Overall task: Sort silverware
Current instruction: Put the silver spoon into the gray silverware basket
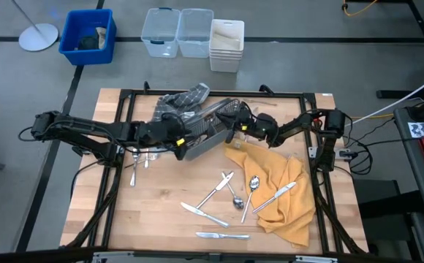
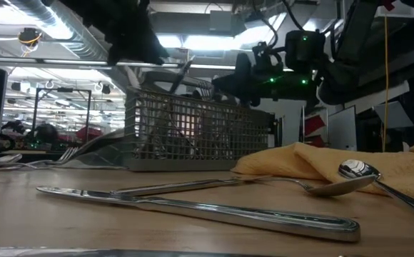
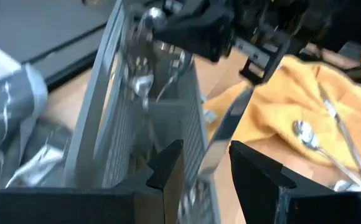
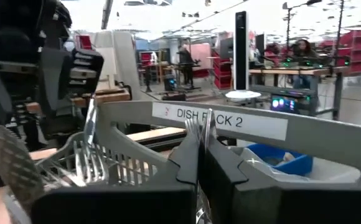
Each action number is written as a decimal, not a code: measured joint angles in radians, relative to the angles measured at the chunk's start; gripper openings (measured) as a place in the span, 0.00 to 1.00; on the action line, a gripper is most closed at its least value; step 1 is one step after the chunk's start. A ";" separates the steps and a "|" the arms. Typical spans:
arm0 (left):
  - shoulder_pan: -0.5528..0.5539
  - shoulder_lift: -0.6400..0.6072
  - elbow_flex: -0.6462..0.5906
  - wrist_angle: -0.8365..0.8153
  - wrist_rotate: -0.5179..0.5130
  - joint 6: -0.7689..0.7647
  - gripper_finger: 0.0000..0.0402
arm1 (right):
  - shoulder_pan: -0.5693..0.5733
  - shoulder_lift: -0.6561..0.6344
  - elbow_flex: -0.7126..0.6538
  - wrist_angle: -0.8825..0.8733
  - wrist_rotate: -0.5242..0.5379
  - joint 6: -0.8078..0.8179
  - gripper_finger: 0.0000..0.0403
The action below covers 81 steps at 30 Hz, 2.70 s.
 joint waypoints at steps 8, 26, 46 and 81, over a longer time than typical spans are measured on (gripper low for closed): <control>0.000 0.000 0.000 -0.106 0.013 -0.110 0.30 | 0.000 0.000 0.000 -0.027 0.000 -0.004 0.05; -0.001 0.000 0.000 -0.255 0.044 -0.271 0.30 | 0.000 -0.034 0.000 -0.022 -0.007 -0.009 0.28; -0.001 -0.046 0.007 -0.436 0.195 -0.457 0.30 | 0.001 -0.198 0.000 -0.057 -0.346 -0.035 0.29; 0.003 -0.476 -0.001 -0.612 0.178 -0.463 0.30 | 0.000 -0.198 0.000 -0.154 -0.344 -0.118 0.29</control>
